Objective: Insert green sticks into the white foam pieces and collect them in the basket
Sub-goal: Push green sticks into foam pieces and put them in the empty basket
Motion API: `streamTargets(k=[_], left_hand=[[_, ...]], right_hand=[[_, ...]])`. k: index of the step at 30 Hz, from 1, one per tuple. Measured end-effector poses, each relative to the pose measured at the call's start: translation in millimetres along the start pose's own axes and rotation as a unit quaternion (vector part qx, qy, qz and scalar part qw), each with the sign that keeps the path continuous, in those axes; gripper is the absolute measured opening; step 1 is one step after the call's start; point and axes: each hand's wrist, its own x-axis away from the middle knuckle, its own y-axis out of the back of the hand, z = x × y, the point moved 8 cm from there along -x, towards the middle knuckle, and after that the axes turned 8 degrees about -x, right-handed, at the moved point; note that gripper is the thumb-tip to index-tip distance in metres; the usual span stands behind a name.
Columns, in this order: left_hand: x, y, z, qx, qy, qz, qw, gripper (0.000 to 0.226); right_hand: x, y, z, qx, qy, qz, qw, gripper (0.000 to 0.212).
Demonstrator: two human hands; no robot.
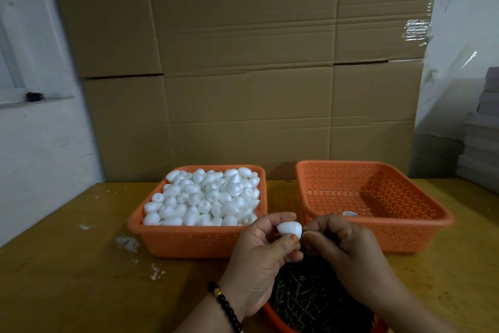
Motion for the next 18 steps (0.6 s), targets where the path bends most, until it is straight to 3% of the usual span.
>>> streamTargets(k=[5,11,18], left_hand=[[0,2,1,0.009,-0.001,-0.006,1.0,0.034],[0,2,0,0.006,-0.001,-0.016,1.0,0.031],[3,1,-7,-0.052,-0.043,-0.028,0.997,0.031]], right_hand=[[1,-1,-5,0.009,-0.017,0.009,1.0,0.013],[2,4,-12,-0.007,-0.033,-0.006,0.999,0.041],[3,1,-4,-0.011,-0.003,0.018,1.0,0.039]])
